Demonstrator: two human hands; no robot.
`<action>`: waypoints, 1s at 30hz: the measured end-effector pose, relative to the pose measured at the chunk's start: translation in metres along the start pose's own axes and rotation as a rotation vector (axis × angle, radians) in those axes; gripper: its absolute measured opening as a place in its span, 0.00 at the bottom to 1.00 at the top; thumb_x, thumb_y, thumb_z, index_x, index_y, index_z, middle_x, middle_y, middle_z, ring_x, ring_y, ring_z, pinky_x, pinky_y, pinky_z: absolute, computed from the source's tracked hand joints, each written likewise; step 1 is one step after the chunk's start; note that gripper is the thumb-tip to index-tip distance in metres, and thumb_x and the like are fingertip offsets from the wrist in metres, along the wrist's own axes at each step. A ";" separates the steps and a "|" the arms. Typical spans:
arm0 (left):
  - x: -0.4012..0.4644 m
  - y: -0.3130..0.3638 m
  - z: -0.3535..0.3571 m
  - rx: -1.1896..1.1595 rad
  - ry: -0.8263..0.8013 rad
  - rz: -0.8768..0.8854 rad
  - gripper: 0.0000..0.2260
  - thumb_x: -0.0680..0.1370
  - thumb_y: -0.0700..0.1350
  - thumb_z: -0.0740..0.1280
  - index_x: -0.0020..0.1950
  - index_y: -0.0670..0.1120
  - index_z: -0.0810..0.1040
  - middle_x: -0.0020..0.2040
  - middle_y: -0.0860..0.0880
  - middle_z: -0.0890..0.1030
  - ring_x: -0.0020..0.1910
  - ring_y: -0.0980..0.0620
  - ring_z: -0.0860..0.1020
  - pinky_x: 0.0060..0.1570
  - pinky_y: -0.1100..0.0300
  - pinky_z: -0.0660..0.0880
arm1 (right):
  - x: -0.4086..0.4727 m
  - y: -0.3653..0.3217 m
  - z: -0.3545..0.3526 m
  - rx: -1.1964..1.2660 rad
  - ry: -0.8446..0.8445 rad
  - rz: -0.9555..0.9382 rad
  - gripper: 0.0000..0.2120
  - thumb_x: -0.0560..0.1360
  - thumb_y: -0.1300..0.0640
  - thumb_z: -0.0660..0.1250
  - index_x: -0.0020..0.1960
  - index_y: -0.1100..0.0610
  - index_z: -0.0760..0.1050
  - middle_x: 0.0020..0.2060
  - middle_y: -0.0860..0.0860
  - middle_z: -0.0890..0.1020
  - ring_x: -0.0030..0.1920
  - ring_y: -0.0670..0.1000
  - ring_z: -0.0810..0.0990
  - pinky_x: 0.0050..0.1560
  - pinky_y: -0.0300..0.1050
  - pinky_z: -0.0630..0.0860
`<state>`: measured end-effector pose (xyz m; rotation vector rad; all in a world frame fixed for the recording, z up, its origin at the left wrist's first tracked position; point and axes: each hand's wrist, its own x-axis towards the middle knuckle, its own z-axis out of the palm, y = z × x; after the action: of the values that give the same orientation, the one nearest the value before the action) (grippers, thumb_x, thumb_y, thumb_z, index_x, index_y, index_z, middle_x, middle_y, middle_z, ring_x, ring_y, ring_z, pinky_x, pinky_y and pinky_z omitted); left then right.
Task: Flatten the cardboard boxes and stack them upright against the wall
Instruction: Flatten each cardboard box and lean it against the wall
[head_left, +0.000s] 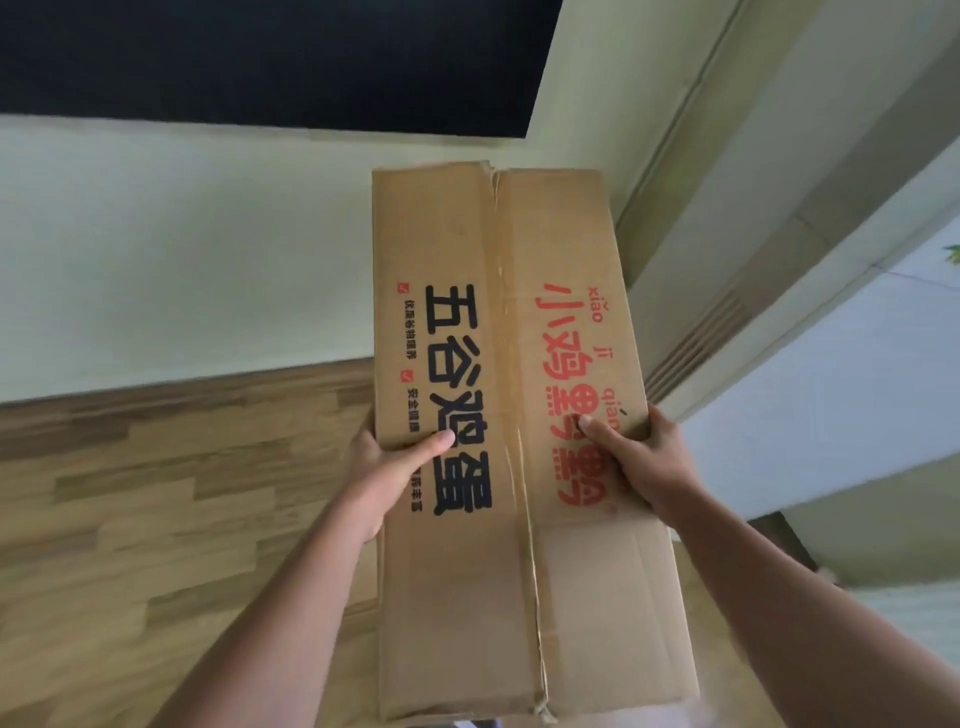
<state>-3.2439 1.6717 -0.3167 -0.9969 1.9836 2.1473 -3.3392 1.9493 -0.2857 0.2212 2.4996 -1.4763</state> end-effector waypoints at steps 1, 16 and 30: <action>0.023 -0.008 0.011 -0.014 0.001 -0.027 0.36 0.68 0.47 0.82 0.72 0.47 0.72 0.53 0.56 0.81 0.49 0.58 0.78 0.60 0.54 0.75 | 0.027 0.011 0.005 -0.009 -0.009 0.029 0.26 0.64 0.39 0.85 0.57 0.48 0.82 0.46 0.46 0.90 0.46 0.49 0.90 0.50 0.57 0.87; 0.348 -0.169 0.126 -0.015 0.118 -0.289 0.32 0.69 0.46 0.81 0.70 0.49 0.74 0.54 0.54 0.84 0.49 0.60 0.80 0.40 0.66 0.73 | 0.379 0.202 0.127 -0.104 -0.308 0.276 0.28 0.66 0.40 0.82 0.60 0.46 0.75 0.51 0.48 0.87 0.50 0.53 0.88 0.52 0.55 0.85; 0.513 -0.276 0.185 -0.052 0.140 -0.230 0.37 0.67 0.41 0.83 0.72 0.54 0.71 0.59 0.53 0.84 0.48 0.64 0.84 0.36 0.71 0.78 | 0.546 0.323 0.205 -0.229 -0.256 0.241 0.33 0.73 0.39 0.77 0.75 0.47 0.73 0.63 0.49 0.82 0.63 0.57 0.81 0.66 0.64 0.78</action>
<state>-3.6020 1.6944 -0.8119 -1.3456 1.7722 2.0654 -3.7605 1.9322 -0.8019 0.2631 2.3153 -1.0455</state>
